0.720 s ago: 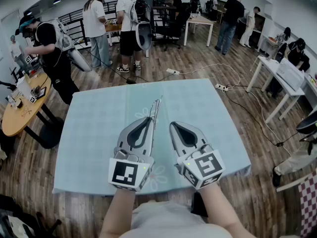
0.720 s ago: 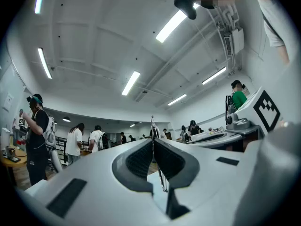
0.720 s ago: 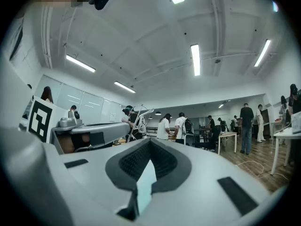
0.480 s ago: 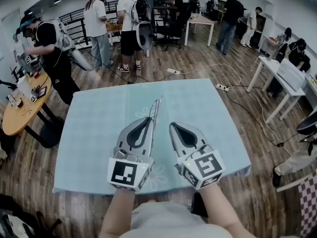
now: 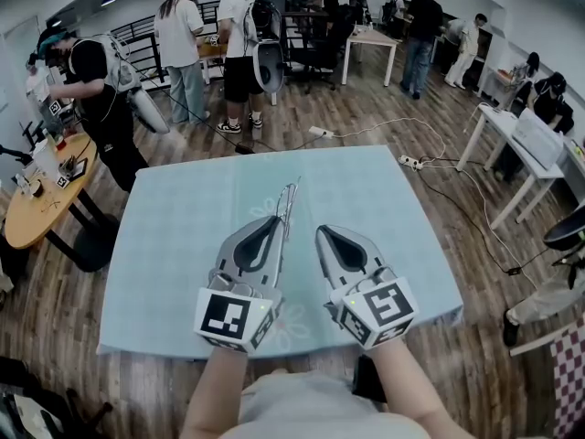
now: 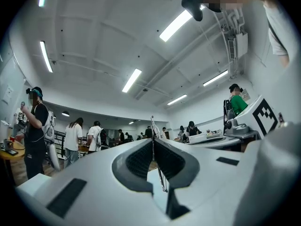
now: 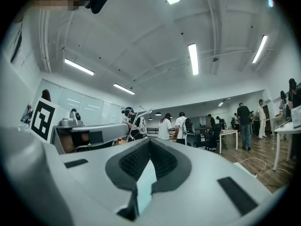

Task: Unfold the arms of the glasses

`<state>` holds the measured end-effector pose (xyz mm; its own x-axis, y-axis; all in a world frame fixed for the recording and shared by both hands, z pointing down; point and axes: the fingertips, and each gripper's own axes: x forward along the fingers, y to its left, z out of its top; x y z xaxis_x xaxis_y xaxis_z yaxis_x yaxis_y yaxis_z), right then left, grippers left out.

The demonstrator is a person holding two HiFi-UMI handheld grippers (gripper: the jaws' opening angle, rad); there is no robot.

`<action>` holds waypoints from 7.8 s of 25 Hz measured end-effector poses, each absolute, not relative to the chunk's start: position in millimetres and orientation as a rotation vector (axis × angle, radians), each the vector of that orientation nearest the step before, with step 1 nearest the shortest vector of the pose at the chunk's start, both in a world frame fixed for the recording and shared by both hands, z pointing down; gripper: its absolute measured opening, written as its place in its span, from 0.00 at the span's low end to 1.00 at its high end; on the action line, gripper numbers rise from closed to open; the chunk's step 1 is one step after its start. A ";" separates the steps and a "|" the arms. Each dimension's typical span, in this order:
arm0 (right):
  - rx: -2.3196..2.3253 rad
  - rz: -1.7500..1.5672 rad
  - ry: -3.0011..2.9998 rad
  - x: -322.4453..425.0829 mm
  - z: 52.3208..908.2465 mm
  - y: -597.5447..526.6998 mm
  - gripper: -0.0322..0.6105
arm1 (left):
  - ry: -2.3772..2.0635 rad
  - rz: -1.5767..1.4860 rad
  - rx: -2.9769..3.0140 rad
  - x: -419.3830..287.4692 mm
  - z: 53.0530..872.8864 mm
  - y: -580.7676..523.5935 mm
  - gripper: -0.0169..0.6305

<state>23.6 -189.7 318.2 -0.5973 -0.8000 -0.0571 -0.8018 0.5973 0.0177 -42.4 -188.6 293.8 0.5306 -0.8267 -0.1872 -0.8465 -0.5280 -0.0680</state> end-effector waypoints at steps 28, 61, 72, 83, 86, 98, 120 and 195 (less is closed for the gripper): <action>-1.378 0.032 2.770 33.5 323.0 -197.0 0.06 | 1.245 0.043 -3.226 -46.4 335.0 -207.5 0.05; -0.753 -0.029 3.043 17.9 309.3 -219.7 0.29 | 0.941 -0.127 -3.299 -22.9 333.9 -189.6 0.05; -0.719 0.027 3.049 13.7 304.6 -209.4 0.24 | 0.983 -0.138 -3.301 -34.9 338.1 -196.0 0.05; -0.729 0.101 3.056 32.5 299.9 -191.4 0.23 | 1.043 -0.167 -3.284 -31.8 339.3 -208.5 0.05; -0.733 0.115 3.058 37.8 299.9 -184.4 0.22 | 1.067 -0.167 -3.281 -31.1 340.7 -211.7 0.05; -0.701 0.104 3.086 39.4 322.1 -139.1 0.20 | 1.175 -0.165 -3.254 -44.9 349.3 -225.7 0.05; -0.679 0.111 3.089 39.3 327.6 -123.3 0.19 | 1.172 -0.199 -3.231 -45.1 348.2 -228.9 0.05; -0.677 0.259 3.111 3.5 369.9 -153.0 0.11 | 1.118 -0.181 -3.322 -45.3 341.7 -221.8 0.05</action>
<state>3.5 -153.0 369.9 -0.9089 -0.4166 0.0171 -0.4080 0.8972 0.1690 -45.3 -221.8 341.7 0.7988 -0.5641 0.2091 -0.6013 -0.7369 0.3089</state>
